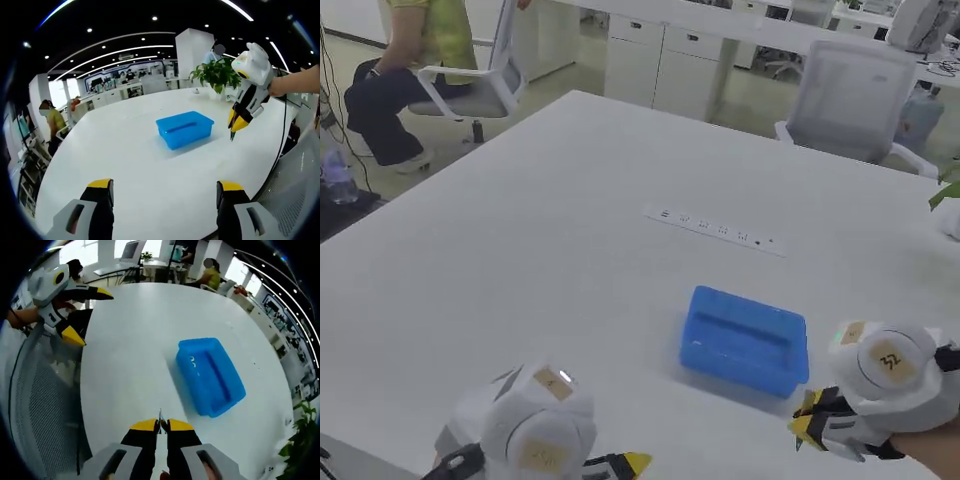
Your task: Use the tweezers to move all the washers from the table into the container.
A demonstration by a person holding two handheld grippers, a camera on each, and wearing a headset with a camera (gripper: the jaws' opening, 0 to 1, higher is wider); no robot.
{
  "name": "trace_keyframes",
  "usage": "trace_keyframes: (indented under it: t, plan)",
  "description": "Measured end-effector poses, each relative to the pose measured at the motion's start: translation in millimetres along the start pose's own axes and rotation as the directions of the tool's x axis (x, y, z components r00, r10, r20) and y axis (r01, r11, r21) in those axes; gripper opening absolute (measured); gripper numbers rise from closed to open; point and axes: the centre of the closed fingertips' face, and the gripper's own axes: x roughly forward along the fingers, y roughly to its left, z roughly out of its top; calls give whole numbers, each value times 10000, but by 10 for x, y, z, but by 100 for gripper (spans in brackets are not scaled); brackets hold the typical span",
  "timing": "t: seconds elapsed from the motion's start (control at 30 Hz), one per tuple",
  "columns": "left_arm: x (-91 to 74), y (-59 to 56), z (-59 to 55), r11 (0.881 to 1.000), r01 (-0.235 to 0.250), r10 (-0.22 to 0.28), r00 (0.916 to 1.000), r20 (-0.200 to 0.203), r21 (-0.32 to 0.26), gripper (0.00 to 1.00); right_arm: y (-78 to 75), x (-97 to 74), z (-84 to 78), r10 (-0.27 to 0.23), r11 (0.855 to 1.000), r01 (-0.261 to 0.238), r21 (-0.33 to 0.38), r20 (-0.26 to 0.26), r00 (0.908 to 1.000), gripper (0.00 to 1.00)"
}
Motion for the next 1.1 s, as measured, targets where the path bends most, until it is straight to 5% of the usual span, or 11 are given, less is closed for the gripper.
trace_keyframes:
  t: [0.7, 1.1]
  plan:
    - [4, 2, -17, 10000, 16, -17, 9999, -107, -24, 85, 298, 512, 231, 955, 9840, -1005, -1470, -407, 9946, 4]
    - [15, 3, -54, 10000, 5, -6, 9995, -302, -4, 85, 344, 673, 196, 1455, 9658, -1630, -2015, -986, 9844, 4]
